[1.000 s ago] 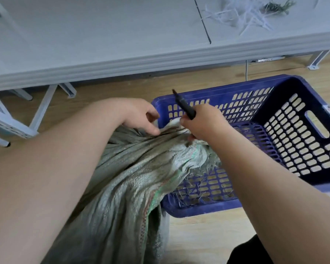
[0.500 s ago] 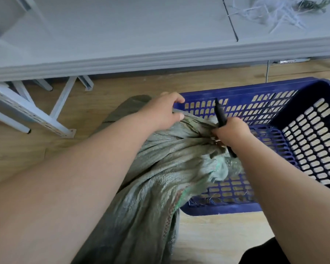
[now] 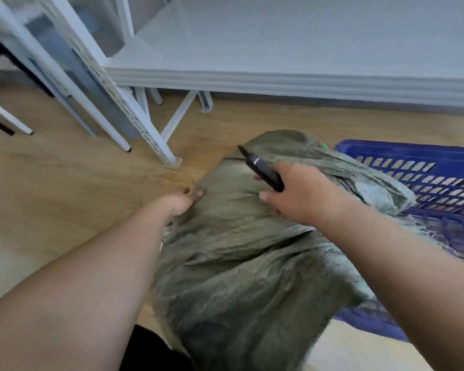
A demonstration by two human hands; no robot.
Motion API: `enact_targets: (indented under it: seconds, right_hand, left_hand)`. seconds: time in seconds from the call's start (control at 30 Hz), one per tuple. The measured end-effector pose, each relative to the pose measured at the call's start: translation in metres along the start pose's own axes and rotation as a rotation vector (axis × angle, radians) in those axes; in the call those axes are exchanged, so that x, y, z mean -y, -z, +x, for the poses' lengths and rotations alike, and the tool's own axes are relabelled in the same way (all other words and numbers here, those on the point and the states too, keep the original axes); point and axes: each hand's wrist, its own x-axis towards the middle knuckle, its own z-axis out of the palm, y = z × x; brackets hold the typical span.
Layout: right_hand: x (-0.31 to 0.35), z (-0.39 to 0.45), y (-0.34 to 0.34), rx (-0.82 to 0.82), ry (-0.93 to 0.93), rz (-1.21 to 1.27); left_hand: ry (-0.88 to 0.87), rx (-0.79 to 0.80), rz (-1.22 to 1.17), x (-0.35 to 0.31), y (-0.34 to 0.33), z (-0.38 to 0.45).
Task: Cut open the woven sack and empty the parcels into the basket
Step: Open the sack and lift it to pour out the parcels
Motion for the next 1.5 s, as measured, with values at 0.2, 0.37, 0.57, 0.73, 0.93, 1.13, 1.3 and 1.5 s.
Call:
enact_targets:
  seconds: [0.2, 0.37, 0.57, 0.73, 0.93, 1.13, 1.3, 1.5]
  right_hand:
    - [0.01, 0.025, -0.032, 0.127, -0.016, -0.221]
    - [0.006, 0.039, -0.049, 0.138, -0.074, -0.263]
    - [0.002, 0.049, -0.056, 0.113, -0.174, -0.192]
    - [-0.002, 0.043, -0.056, 0.003, -0.289, -0.108]
    - [-0.007, 0.021, -0.033, -0.012, -0.454, -0.048]
    - [0.022, -0.055, 0.016, -0.029, -0.497, -0.066]
    - [0.078, -0.127, 0.067, -0.033, -0.581, 0.241]
    - [0.13, -0.23, 0.115, 0.034, -0.604, 0.471]
  left_hand:
    - [-0.163, 0.02, -0.151, 0.019, -0.004, 0.028]
    - [-0.158, 0.059, 0.222, 0.054, 0.0, 0.057]
    - [-0.197, -0.235, 0.275, 0.07, -0.02, 0.061]
    - [-0.195, -0.328, 0.167, 0.066, -0.011, 0.02]
    - [-0.222, -0.266, 0.146, 0.056, 0.021, -0.064]
    - [-0.245, -0.103, 0.123, 0.029, 0.047, -0.183]
    - [-0.318, 0.131, -0.028, -0.031, 0.064, -0.279]
    - [-0.298, 0.199, -0.218, -0.104, 0.089, -0.353]
